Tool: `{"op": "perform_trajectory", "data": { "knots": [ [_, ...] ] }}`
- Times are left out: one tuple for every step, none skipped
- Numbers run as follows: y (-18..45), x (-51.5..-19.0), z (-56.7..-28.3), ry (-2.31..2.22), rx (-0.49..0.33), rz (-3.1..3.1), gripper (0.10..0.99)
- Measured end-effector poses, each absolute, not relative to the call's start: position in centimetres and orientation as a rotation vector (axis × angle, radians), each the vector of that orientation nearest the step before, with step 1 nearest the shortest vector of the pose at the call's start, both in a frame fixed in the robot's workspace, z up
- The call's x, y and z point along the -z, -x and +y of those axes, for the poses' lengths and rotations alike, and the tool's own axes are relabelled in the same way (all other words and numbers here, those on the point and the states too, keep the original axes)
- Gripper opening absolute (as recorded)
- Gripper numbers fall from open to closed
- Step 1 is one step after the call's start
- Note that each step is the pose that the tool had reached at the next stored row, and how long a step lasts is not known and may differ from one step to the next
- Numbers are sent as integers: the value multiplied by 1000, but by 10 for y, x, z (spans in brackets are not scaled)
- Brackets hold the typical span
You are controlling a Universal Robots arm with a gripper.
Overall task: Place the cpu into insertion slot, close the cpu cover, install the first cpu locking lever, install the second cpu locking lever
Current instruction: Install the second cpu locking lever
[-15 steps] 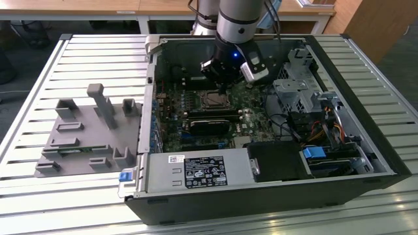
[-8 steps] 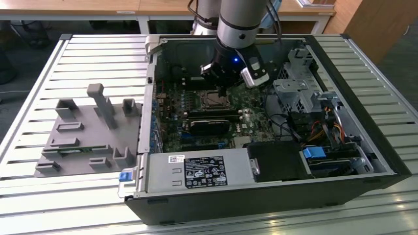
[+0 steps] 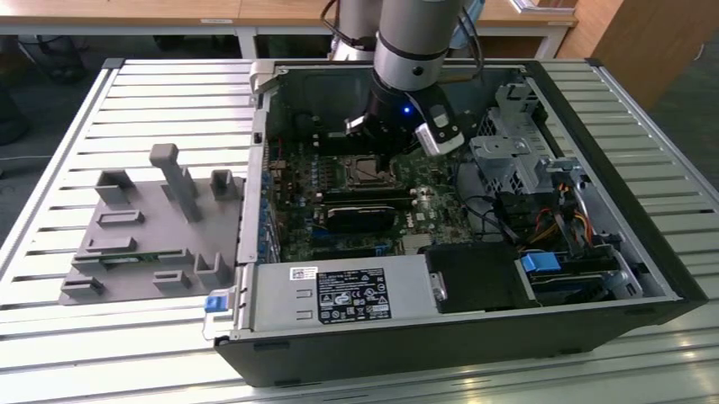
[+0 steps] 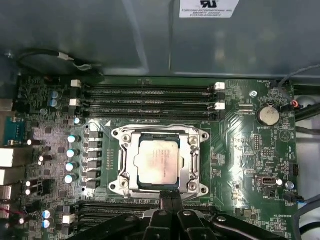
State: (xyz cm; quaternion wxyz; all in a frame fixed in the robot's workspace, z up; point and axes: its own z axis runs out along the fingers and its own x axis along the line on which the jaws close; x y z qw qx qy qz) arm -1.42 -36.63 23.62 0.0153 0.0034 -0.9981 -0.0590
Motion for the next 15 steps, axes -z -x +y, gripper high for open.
{"op": "perform_trajectory", "data": {
  "knots": [
    [14,-235,-367,-15,184,-3106,106],
    [15,-235,-368,-16,183,-3106,106],
    [15,-234,-369,-16,184,-3106,106],
    [15,-234,-370,-16,184,-3106,106],
    [16,-234,-372,-15,183,-3106,106],
    [17,-233,-373,-16,184,-3107,106],
    [18,-233,-374,-16,184,-3107,106],
    [19,-233,-374,-16,184,-3107,106],
    [21,-233,-375,-17,184,-3108,106],
    [23,-233,-375,-17,184,-3108,106],
    [25,-233,-375,-17,184,-3108,106],
    [26,-232,-375,-18,184,-3108,106],
    [27,-232,-375,-18,184,-3108,106],
    [28,-231,-375,-19,184,-3108,106],
    [29,-230,-375,-19,184,-3108,106]
  ]
}}
